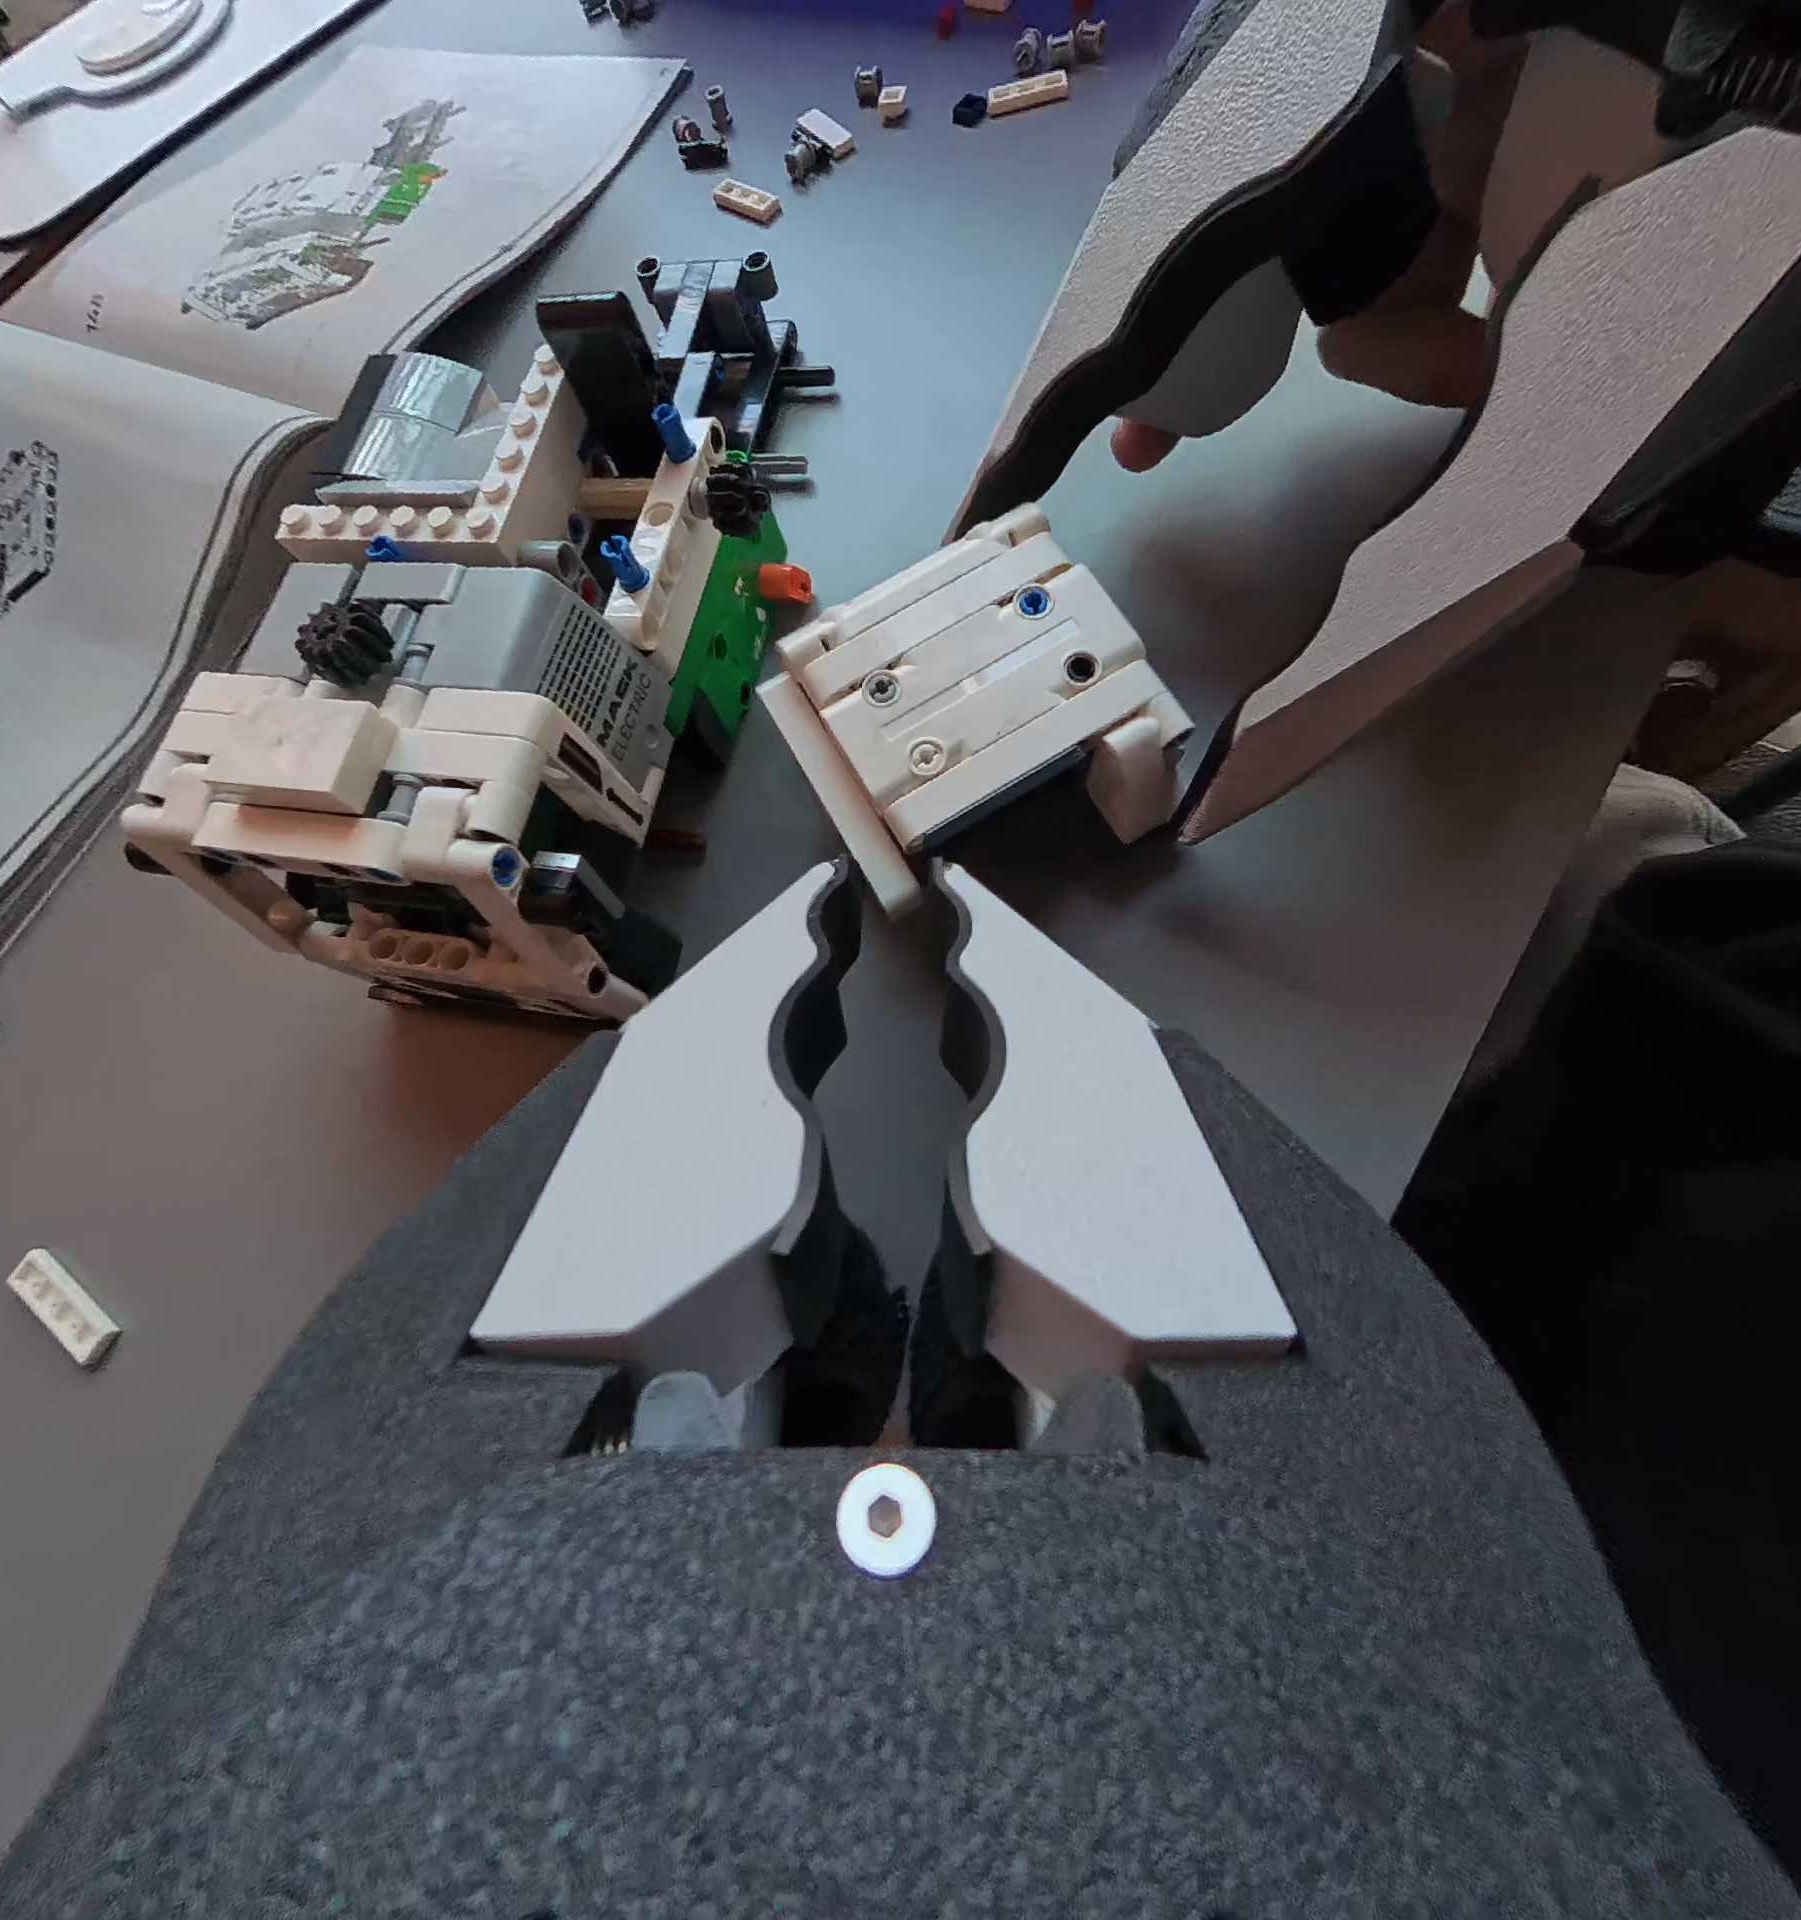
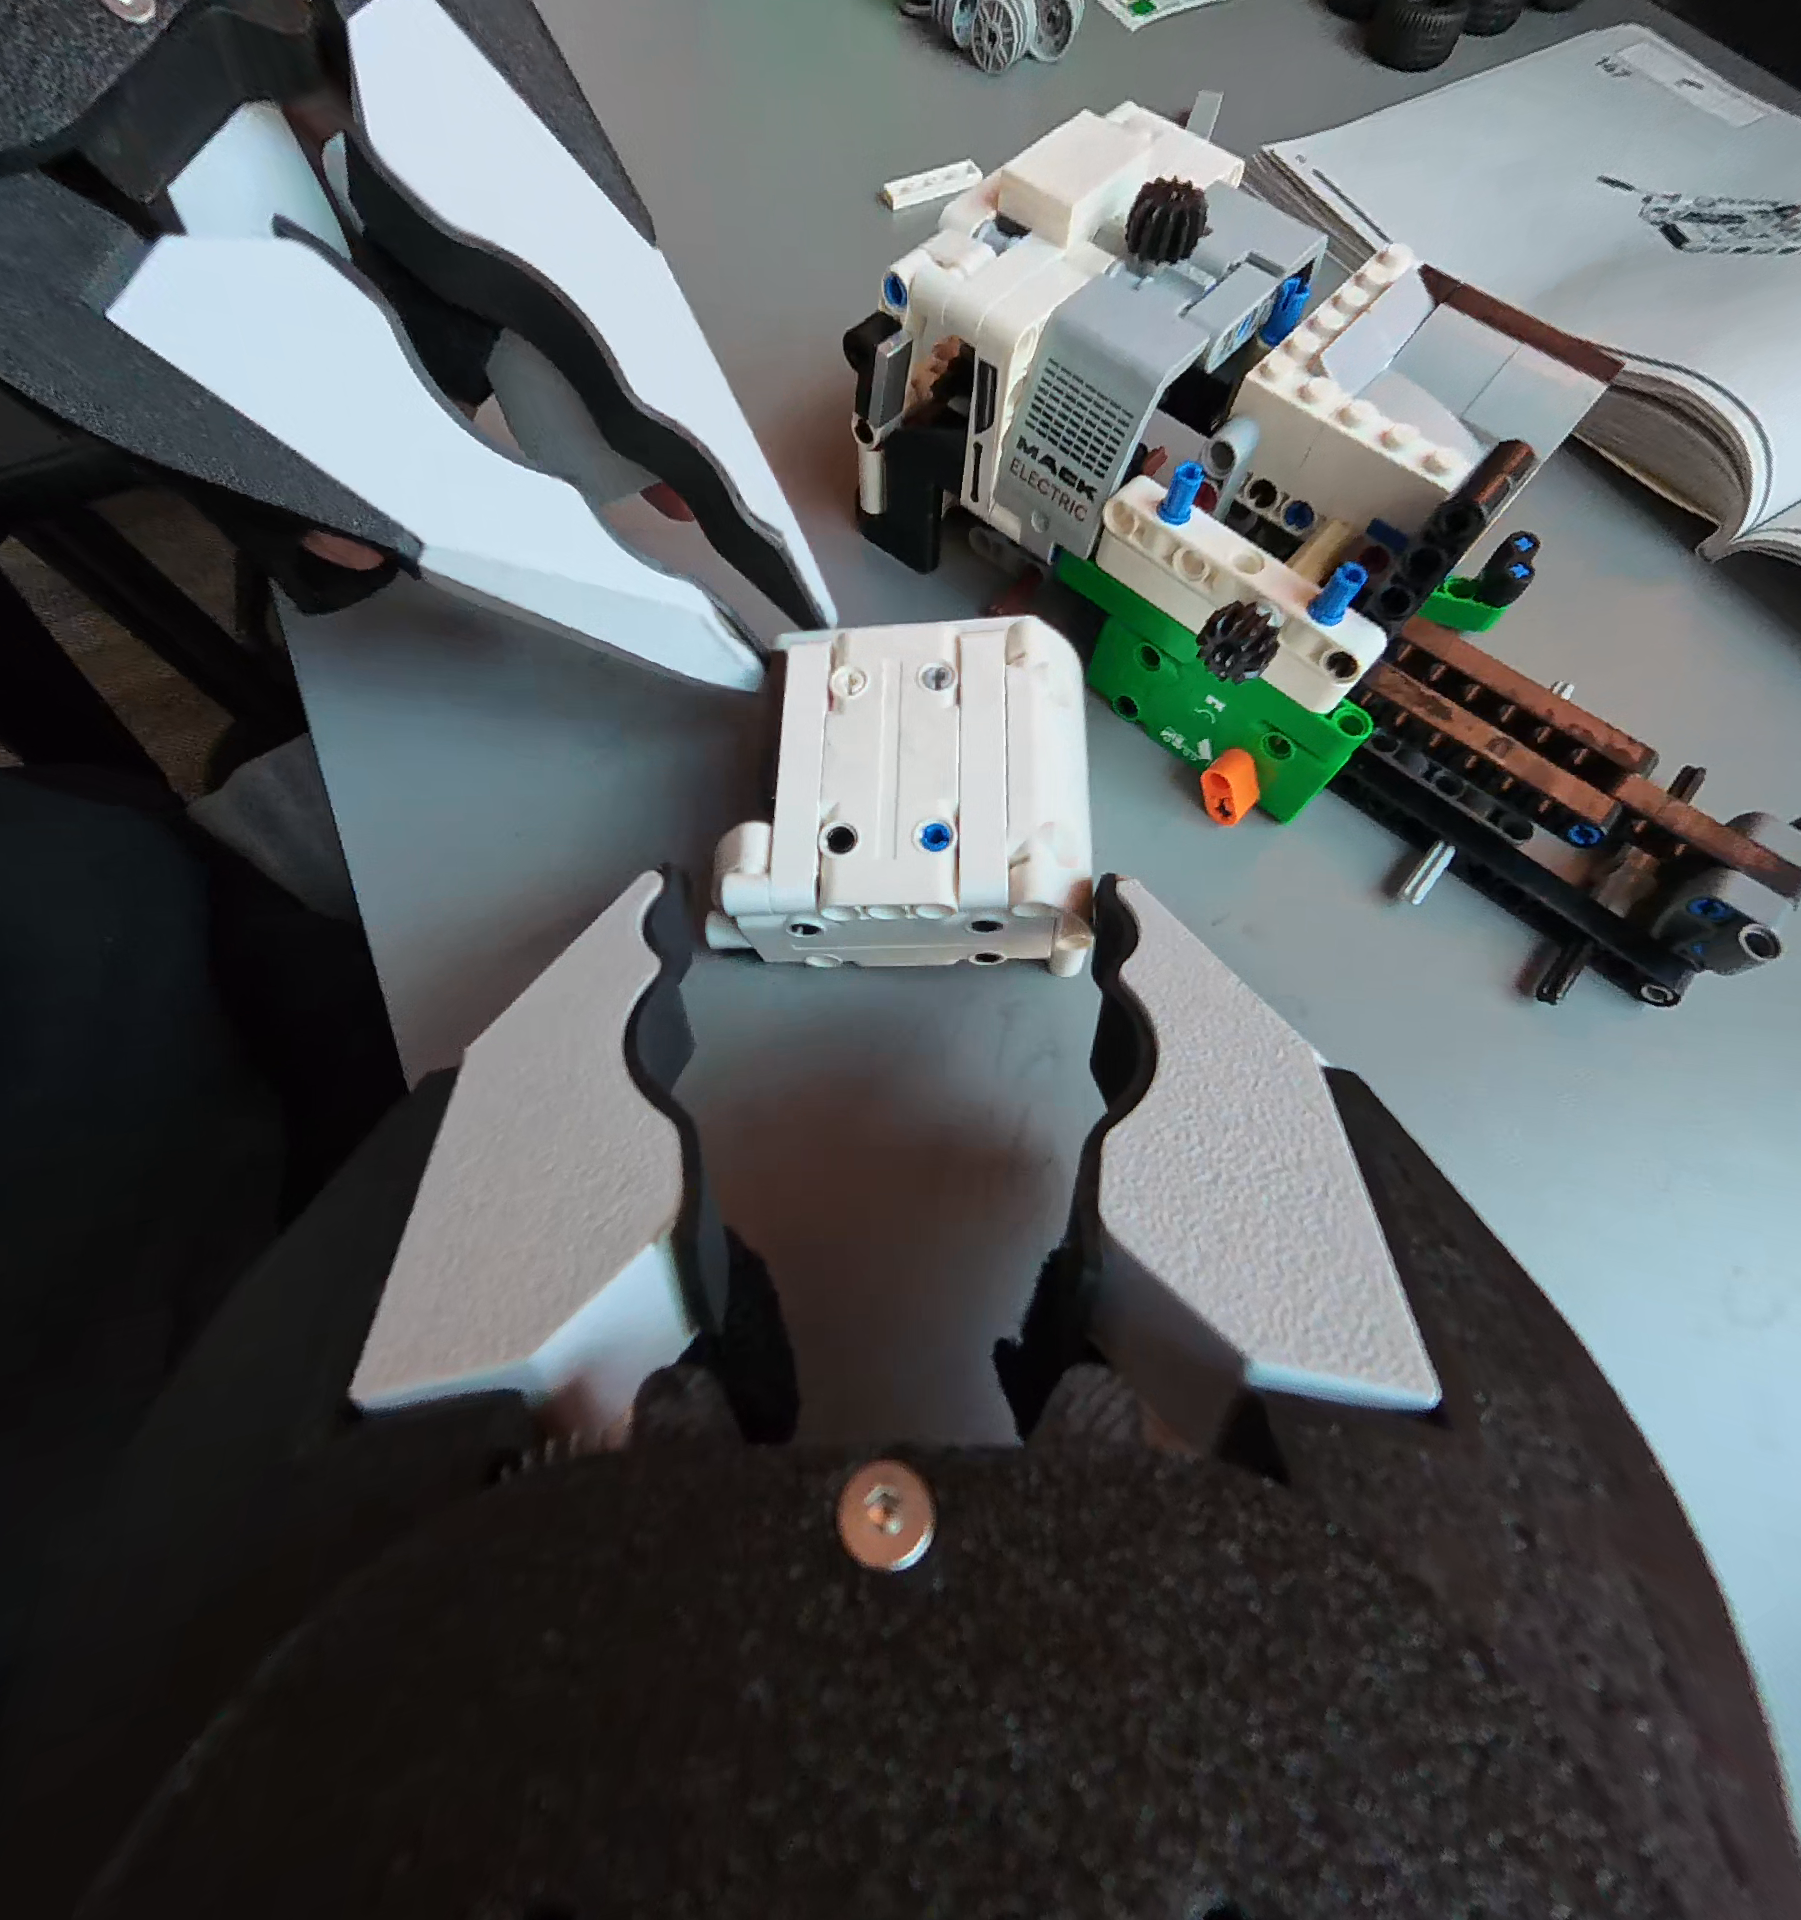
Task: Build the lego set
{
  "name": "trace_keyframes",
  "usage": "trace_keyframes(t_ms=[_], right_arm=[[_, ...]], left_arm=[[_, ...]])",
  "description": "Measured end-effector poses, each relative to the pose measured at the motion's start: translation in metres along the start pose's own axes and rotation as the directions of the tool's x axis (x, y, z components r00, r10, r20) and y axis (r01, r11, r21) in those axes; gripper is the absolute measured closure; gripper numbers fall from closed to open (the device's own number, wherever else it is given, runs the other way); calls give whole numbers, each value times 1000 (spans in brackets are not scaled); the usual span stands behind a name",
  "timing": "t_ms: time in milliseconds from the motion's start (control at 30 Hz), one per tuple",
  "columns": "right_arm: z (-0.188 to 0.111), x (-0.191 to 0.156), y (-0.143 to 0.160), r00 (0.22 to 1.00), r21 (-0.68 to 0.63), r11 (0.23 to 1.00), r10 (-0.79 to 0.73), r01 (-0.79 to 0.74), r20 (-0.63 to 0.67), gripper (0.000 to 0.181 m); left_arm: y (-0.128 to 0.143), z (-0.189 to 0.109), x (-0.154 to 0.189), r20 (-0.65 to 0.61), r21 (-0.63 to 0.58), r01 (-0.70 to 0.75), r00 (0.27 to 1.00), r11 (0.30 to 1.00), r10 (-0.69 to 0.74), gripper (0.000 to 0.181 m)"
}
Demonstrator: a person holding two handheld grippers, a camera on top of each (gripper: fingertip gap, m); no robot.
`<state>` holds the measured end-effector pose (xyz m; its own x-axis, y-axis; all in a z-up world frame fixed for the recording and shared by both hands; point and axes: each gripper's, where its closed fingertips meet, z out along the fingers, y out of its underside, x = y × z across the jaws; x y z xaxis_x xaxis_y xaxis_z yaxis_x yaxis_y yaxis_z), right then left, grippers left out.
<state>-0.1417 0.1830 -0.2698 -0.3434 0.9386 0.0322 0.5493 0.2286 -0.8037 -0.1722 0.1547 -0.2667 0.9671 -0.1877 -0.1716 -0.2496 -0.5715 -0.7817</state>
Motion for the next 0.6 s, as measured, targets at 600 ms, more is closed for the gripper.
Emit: trace_keyframes(t_ms=[600], right_arm=[[-18, 4, -9, 994, 118, 987, 102, -104, 28, 108]], left_arm=[[-29, -9, -7, 12, 123, -84, 996, 989, 83, 173]])
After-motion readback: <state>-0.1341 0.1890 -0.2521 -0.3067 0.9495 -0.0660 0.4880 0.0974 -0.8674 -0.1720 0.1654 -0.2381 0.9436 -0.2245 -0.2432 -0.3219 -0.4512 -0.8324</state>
